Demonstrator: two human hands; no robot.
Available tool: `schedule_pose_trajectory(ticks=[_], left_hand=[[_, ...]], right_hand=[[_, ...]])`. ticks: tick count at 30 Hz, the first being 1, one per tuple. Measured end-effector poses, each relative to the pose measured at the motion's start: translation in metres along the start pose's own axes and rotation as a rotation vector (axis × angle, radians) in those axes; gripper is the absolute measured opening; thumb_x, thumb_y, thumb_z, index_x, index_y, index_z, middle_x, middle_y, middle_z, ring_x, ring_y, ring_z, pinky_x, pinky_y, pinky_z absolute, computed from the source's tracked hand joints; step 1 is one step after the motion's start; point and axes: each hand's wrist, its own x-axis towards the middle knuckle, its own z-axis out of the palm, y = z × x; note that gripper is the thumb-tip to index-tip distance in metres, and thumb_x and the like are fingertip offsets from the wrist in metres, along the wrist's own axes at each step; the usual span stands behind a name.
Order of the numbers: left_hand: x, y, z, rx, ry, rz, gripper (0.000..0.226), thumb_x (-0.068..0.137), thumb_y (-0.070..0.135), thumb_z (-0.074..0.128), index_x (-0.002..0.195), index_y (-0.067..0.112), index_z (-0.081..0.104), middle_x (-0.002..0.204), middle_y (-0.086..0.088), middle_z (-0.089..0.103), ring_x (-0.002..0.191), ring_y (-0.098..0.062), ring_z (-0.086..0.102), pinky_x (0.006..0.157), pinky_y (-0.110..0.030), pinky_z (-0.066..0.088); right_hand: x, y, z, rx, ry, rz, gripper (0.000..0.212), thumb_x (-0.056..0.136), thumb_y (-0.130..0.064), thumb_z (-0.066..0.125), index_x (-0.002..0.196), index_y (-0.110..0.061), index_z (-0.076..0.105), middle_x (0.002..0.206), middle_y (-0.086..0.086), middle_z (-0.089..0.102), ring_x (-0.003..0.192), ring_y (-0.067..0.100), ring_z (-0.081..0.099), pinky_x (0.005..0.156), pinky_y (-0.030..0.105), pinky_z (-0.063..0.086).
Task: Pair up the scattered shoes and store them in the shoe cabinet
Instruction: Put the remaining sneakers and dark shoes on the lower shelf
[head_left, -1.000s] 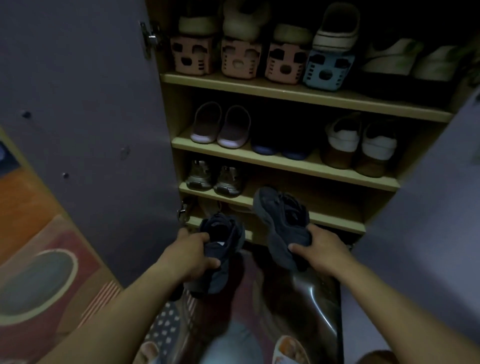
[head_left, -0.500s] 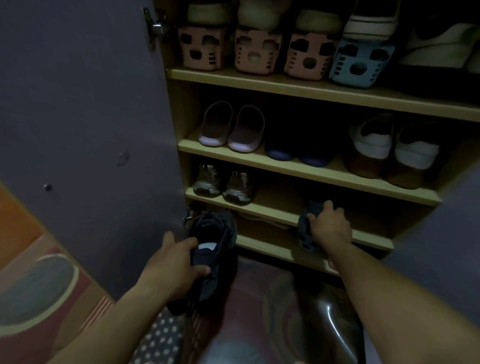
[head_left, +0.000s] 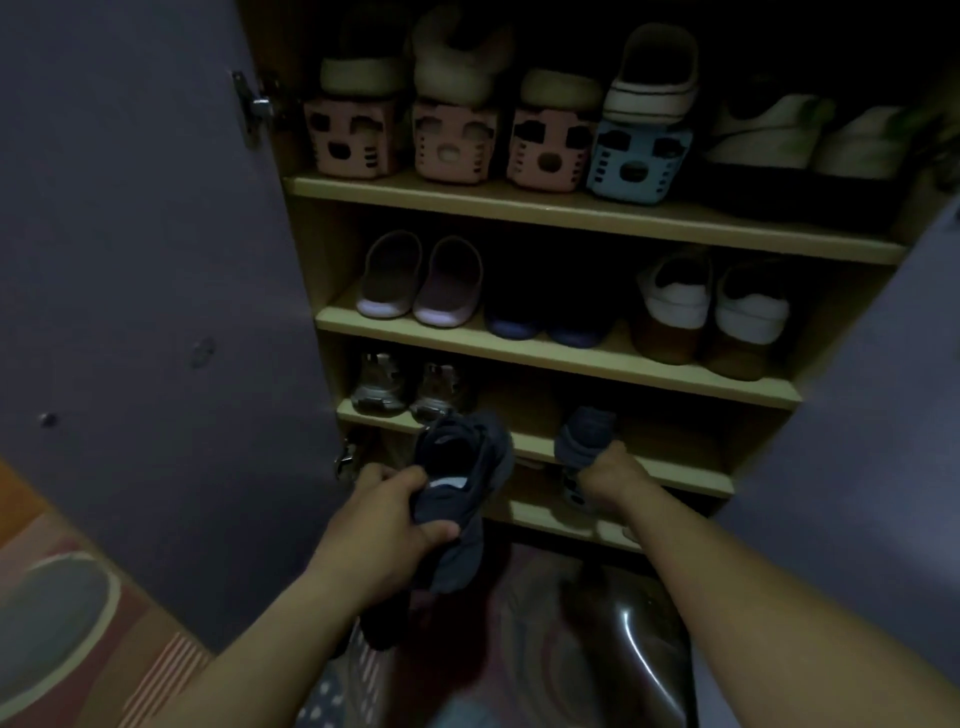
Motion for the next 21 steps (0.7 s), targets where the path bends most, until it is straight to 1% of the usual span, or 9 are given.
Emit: schedule_pose_trajectory(ticks=[2,6,9,12,14,16,18,20,21], left_hand=[[0.003,0.018,0.014,0.042,0.057,0.033,0.038,0.076,0.057,0.075,0.1,0.04,0.051,0.116,0.009,0.038,0.1,-0.019,0.057,0.086,-0.033,0.051],[0.019,0.04,0.045,0.118,0.18,0.088,0.037,0.082,0.054,0.072,0.105,0.034,0.05,0.122,0.002,0.038,0.106,-0.026,0.056,0.083,-0.034,0.05],[0.047,0.048,0.062,0.114,0.24,0.083,0.037,0.084,0.05,0.071,0.109,0.031,0.051,0.122,-0.002,0.041,0.109,-0.028,0.056,0.088,-0.038,0.053],[0.092,0.06,0.084,0.137,0.293,0.142,0.038,0.085,0.05,0.071,0.111,0.03,0.051,0.128,-0.005,0.041,0.114,-0.028,0.054,0.092,-0.036,0.051],[0.119,0.067,0.095,0.151,0.318,0.181,0.038,0.085,0.049,0.071,0.111,0.031,0.051,0.132,-0.005,0.04,0.116,-0.027,0.053,0.091,-0.035,0.05],[0.15,0.072,0.109,0.192,0.327,0.226,0.038,0.084,0.047,0.071,0.11,0.029,0.05,0.132,-0.005,0.038,0.115,-0.028,0.053,0.089,-0.036,0.05],[0.176,0.074,0.119,0.227,0.321,0.239,0.039,0.085,0.046,0.071,0.111,0.028,0.049,0.128,-0.007,0.039,0.112,-0.029,0.052,0.088,-0.038,0.05],[0.196,0.076,0.125,0.226,0.301,0.213,0.038,0.086,0.046,0.07,0.113,0.028,0.051,0.119,-0.006,0.042,0.108,-0.029,0.053,0.085,-0.037,0.049],[0.205,0.077,0.127,0.218,0.284,0.186,0.036,0.086,0.046,0.069,0.114,0.028,0.055,0.116,-0.007,0.045,0.106,-0.03,0.054,0.085,-0.038,0.049]], right_hand=[[-0.012,0.008,0.011,0.172,0.043,-0.009,0.054,0.091,-0.024,0.059,0.139,-0.003,0.043,0.132,0.021,0.055,0.117,0.037,0.057,0.091,0.039,0.049],[-0.029,0.036,0.033,0.103,0.178,-0.024,0.059,0.091,-0.033,0.061,0.139,-0.008,0.038,0.135,0.02,0.048,0.118,0.041,0.054,0.083,0.04,0.045],[-0.007,0.04,0.02,0.201,0.257,0.018,0.071,0.09,-0.037,0.066,0.144,-0.004,0.034,0.142,0.022,0.041,0.125,0.043,0.047,0.097,0.045,0.048],[0.029,0.035,0.012,0.208,0.261,0.027,0.096,0.083,-0.048,0.073,0.153,-0.006,0.022,0.149,0.02,0.033,0.136,0.04,0.036,0.107,0.045,0.04],[0.049,0.024,0.013,0.218,0.287,-0.028,0.101,0.077,-0.052,0.077,0.151,-0.008,0.024,0.149,0.018,0.034,0.137,0.039,0.034,0.111,0.043,0.036],[0.074,0.011,0.016,0.234,0.325,-0.052,0.094,0.072,-0.056,0.079,0.14,-0.008,0.036,0.141,0.017,0.042,0.133,0.037,0.04,0.108,0.042,0.039],[0.092,-0.001,0.019,0.273,0.337,-0.013,0.083,0.07,-0.058,0.08,0.128,-0.01,0.044,0.13,0.015,0.052,0.125,0.035,0.048,0.099,0.041,0.045],[0.1,-0.005,0.022,0.33,0.373,0.031,0.059,0.071,-0.057,0.078,0.107,-0.018,0.051,0.114,0.011,0.061,0.102,0.031,0.057,0.082,0.036,0.049],[0.101,-0.004,0.023,0.351,0.408,0.059,0.048,0.072,-0.055,0.076,0.094,-0.021,0.05,0.106,0.009,0.064,0.09,0.028,0.058,0.075,0.033,0.049]])
